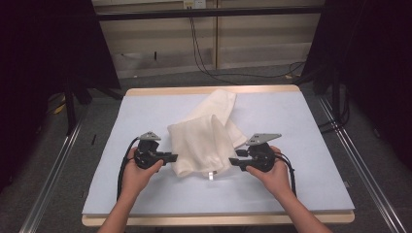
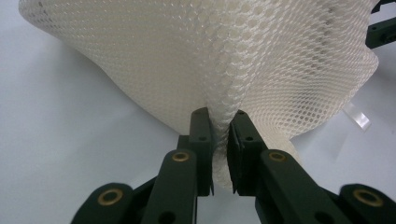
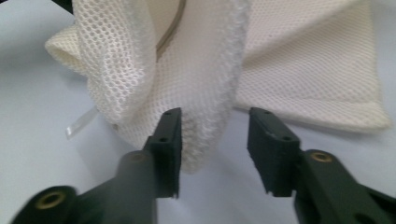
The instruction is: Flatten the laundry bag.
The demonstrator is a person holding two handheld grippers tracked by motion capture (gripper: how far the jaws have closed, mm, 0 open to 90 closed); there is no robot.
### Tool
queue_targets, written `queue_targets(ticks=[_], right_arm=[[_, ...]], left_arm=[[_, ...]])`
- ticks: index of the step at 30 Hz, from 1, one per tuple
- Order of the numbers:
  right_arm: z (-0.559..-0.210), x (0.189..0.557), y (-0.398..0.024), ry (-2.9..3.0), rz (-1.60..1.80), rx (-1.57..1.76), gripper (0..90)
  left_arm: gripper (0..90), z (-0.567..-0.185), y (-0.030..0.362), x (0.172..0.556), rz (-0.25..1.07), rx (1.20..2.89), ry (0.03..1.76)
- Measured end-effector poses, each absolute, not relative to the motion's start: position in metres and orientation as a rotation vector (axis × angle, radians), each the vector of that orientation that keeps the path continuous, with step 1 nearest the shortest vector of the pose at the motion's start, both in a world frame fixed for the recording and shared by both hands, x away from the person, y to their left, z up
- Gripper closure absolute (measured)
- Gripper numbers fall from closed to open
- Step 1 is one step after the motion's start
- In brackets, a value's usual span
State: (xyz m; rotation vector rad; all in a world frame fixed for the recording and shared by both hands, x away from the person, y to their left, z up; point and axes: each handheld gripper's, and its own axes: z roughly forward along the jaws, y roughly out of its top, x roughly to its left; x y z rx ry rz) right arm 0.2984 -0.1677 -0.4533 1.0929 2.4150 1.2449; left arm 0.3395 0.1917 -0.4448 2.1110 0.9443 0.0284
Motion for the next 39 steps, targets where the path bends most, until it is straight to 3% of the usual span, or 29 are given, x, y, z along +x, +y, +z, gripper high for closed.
queue_targets(ticks=[4, 7, 17, 22, 23, 25, 34, 36, 39], right_arm=[[-0.450, 0.300, -0.158, 2.416, 1.252, 1.071, 79.8], [-0.445, 0.303, -0.154, 2.395, 1.291, 1.058, 82.2], [-0.438, 0.305, -0.136, 2.414, 1.315, 0.978, 83.2], [-0.440, 0.307, -0.129, 2.423, 1.327, 0.954, 82.9], [-0.441, 0.308, -0.129, 2.424, 1.333, 0.957, 82.9], [-0.441, 0.308, -0.127, 2.430, 1.341, 0.950, 83.0], [-0.442, 0.308, -0.125, 2.436, 1.355, 0.951, 79.3], [-0.442, 0.308, -0.126, 2.426, 1.368, 0.954, 75.1], [-0.442, 0.307, -0.129, 2.402, 1.357, 0.977, 59.6]], left_arm=[[81.2, -0.446, 0.194, 0.339, 0.027, 2.114, 0.948], [77.7, -0.446, 0.198, 0.338, 0.030, 2.108, 0.959], [17.1, -0.422, 0.205, 0.342, 0.166, 1.993, 0.893], [10.8, -0.422, 0.198, 0.346, 0.177, 2.027, 0.849], [11.3, -0.424, 0.196, 0.346, 0.184, 2.049, 0.846], [21.3, -0.427, 0.193, 0.346, 0.191, 2.080, 0.843], [85.2, -0.435, 0.188, 0.349, 0.197, 2.120, 0.863], [89.1, -0.435, 0.189, 0.350, 0.199, 2.117, 0.877], [90.0, -0.438, 0.202, 0.351, 0.198, 2.104, 0.948]])
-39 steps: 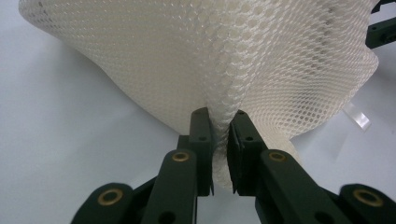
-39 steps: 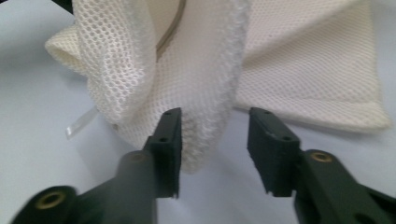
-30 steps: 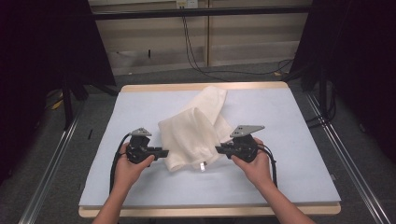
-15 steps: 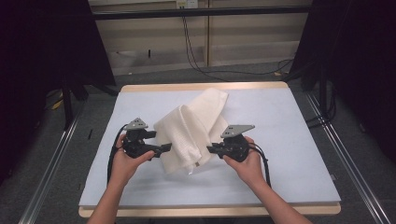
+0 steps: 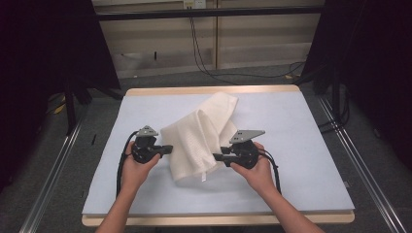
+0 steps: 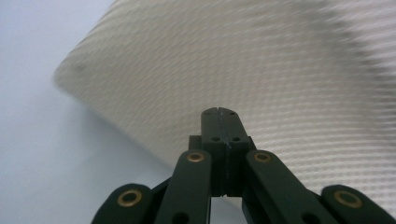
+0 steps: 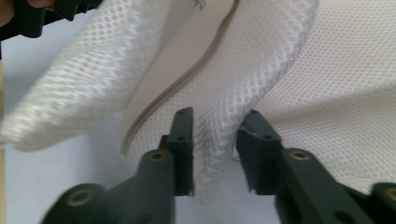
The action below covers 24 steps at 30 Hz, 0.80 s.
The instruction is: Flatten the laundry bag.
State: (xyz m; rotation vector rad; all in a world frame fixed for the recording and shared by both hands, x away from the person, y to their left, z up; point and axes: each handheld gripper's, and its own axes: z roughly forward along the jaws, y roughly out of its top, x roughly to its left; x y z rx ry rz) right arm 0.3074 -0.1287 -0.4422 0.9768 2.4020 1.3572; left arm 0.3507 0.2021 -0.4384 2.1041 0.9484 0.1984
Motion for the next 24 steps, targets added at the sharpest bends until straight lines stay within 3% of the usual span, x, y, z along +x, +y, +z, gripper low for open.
queue_targets(ticks=[3, 5, 7, 10, 14, 16, 18, 24], right_arm=[[-0.442, 0.308, -0.134, 2.407, 1.349, 1.004, 58.3], [-0.442, 0.307, -0.137, 2.425, 1.344, 0.990, 74.6], [-0.441, 0.306, -0.138, 2.433, 1.346, 0.978, 81.6], [-0.440, 0.306, -0.135, 2.436, 1.331, 0.966, 84.2], [-0.438, 0.306, -0.128, 2.415, 1.357, 0.956, 84.9], [-0.437, 0.306, -0.125, 2.422, 1.371, 0.933, 84.8], [-0.437, 0.307, -0.121, 2.426, 1.390, 0.920, 84.5], [-0.437, 0.307, -0.111, 2.433, 1.426, 0.903, 84.5]], left_arm=[[90.0, -0.441, 0.210, 0.350, 0.179, 2.094, 0.967], [90.0, -0.439, 0.213, 0.349, 0.176, 2.088, 0.955], [88.0, -0.436, 0.213, 0.349, 0.174, 2.061, 0.959], [72.7, -0.432, 0.210, 0.350, 0.131, 2.020, 0.973], [40.1, -0.429, 0.206, 0.350, 0.141, 2.009, 0.988], [29.1, -0.430, 0.208, 0.351, 0.153, 2.022, 1.009], [21.9, -0.431, 0.213, 0.351, 0.182, 2.019, 1.024], [20.0, -0.435, 0.237, 0.345, 0.211, 2.029, 1.066]])
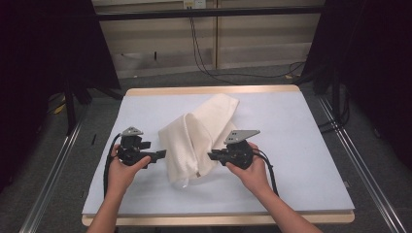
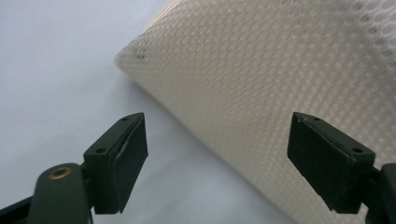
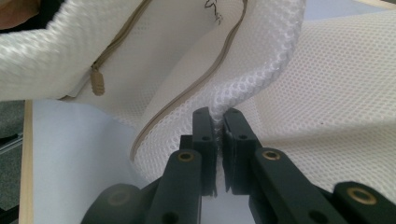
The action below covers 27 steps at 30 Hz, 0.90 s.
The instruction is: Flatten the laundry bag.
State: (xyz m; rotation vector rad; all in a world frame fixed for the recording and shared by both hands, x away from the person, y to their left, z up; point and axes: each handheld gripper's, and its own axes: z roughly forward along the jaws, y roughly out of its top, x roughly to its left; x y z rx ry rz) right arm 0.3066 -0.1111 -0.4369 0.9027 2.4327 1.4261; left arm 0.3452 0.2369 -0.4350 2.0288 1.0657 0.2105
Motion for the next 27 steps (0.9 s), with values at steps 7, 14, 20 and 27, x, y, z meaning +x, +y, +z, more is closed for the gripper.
queue_targets(ticks=[7, 14, 20, 27], right_arm=[[-0.439, 0.312, -0.092, 2.448, 1.480, 0.875, 80.9], [-0.433, 0.314, -0.096, 2.416, 1.481, 0.927, 41.6], [-0.432, 0.318, -0.119, 2.412, 1.428, 0.985, 28.8], [-0.430, 0.318, -0.143, 2.392, 1.425, 1.031, 21.0]], left_arm=[[19.3, -0.438, 0.250, 0.336, 0.220, 2.028, 1.085], [19.0, -0.445, 0.259, 0.332, 0.231, 2.044, 1.122], [19.2, -0.443, 0.260, 0.328, 0.235, 2.032, 1.120], [19.4, -0.446, 0.258, 0.328, 0.238, 2.051, 1.123]])
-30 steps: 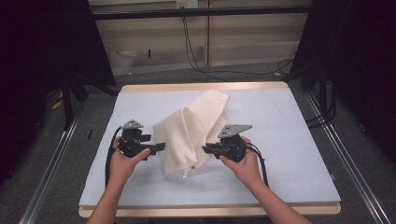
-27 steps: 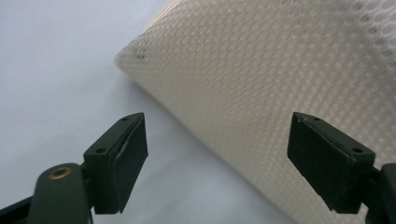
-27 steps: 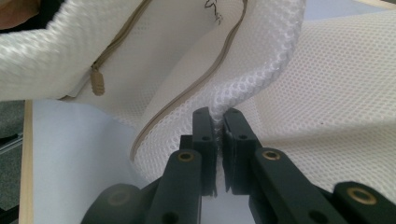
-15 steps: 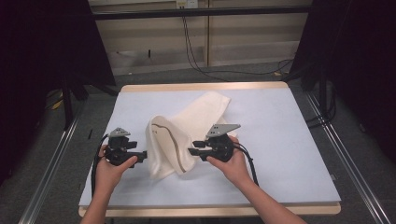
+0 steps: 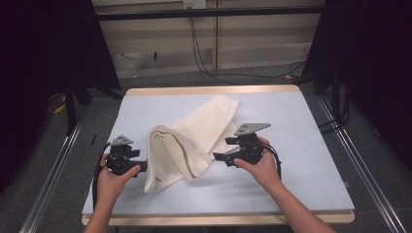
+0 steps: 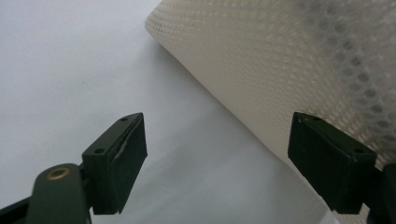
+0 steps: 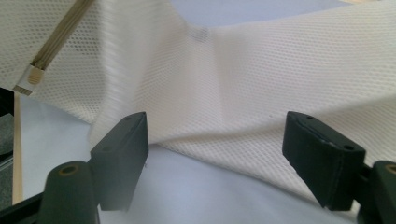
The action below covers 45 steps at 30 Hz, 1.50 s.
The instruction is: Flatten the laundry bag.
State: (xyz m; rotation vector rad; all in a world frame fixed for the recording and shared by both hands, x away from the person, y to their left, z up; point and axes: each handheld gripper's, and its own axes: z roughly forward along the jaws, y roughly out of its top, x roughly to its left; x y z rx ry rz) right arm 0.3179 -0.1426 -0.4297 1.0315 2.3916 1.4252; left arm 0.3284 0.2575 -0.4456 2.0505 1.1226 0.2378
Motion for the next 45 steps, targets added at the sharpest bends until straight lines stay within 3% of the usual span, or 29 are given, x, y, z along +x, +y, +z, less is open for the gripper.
queue_targets(ticks=[7, 12, 13, 24, 25, 28, 29, 31, 40, 42, 43, 45], right_arm=[[-0.438, 0.323, -0.163, 2.375, 1.286, 1.048, 23.3], [-0.455, 0.332, -0.162, 2.390, 1.188, 1.038, 30.3], [-0.464, 0.337, -0.159, 2.399, 1.159, 1.032, 38.5], [-0.485, 0.355, -0.116, 2.481, 1.087, 0.972, 48.1], [-0.486, 0.357, -0.116, 2.482, 1.120, 0.998, 56.9], [-0.487, 0.356, -0.116, 2.469, 1.103, 0.978, 67.8], [-0.487, 0.356, -0.116, 2.469, 1.107, 0.984, 79.3], [-0.487, 0.353, -0.114, 2.472, 1.091, 0.948, 90.0], [-0.486, 0.349, -0.121, 2.452, 1.159, 0.951, 87.0], [-0.484, 0.348, -0.123, 2.447, 1.165, 0.974, 82.0], [-0.482, 0.346, -0.124, 2.440, 1.176, 0.994, 66.7], [-0.480, 0.344, -0.125, 2.416, 1.143, 0.989, 57.0]], left_arm=[[19.6, -0.445, 0.261, 0.328, 0.239, 2.048, 1.126], [19.8, -0.443, 0.262, 0.327, 0.243, 2.053, 1.117], [20.0, -0.444, 0.262, 0.327, 0.239, 2.047, 1.118], [20.3, -0.444, 0.260, 0.327, 0.243, 2.051, 1.113], [20.3, -0.444, 0.260, 0.327, 0.243, 2.051, 1.113], [20.3, -0.443, 0.260, 0.327, 0.248, 2.058, 1.106], [20.3, -0.443, 0.260, 0.327, 0.248, 2.058, 1.106], [20.3, -0.443, 0.260, 0.327, 0.245, 2.058, 1.106], [20.3, -0.443, 0.261, 0.327, 0.251, 2.049, 1.111], [20.3, -0.443, 0.261, 0.327, 0.250, 2.054, 1.112], [20.3, -0.442, 0.261, 0.327, 0.256, 2.056, 1.110], [20.3, -0.442, 0.260, 0.326, 0.253, 2.047, 1.112]])
